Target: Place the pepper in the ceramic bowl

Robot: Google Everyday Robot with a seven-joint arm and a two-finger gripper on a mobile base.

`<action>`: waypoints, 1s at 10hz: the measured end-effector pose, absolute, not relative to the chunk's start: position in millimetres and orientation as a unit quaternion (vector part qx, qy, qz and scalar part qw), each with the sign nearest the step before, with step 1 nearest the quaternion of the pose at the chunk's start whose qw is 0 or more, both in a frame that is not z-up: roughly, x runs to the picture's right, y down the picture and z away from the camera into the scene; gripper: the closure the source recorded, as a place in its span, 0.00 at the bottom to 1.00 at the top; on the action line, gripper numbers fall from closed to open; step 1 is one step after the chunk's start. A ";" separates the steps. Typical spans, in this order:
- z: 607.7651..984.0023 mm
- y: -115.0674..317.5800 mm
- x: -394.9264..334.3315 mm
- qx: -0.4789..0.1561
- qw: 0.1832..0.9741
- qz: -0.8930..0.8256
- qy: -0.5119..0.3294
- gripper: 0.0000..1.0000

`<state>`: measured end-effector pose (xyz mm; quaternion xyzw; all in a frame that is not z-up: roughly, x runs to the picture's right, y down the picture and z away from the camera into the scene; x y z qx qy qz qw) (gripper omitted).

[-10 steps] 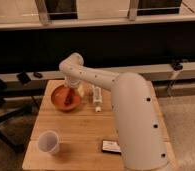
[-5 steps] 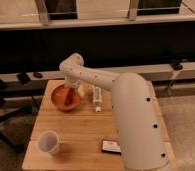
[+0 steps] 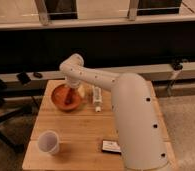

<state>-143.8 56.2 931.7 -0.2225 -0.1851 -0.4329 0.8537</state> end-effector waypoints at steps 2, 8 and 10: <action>932.4 56.6 -143.2 -0.222 0.854 -0.433 -0.185 0.20; 934.0 58.0 -141.7 -0.222 0.854 -0.433 -0.184 0.20; 934.5 58.4 -141.6 -0.222 0.854 -0.433 -0.184 0.20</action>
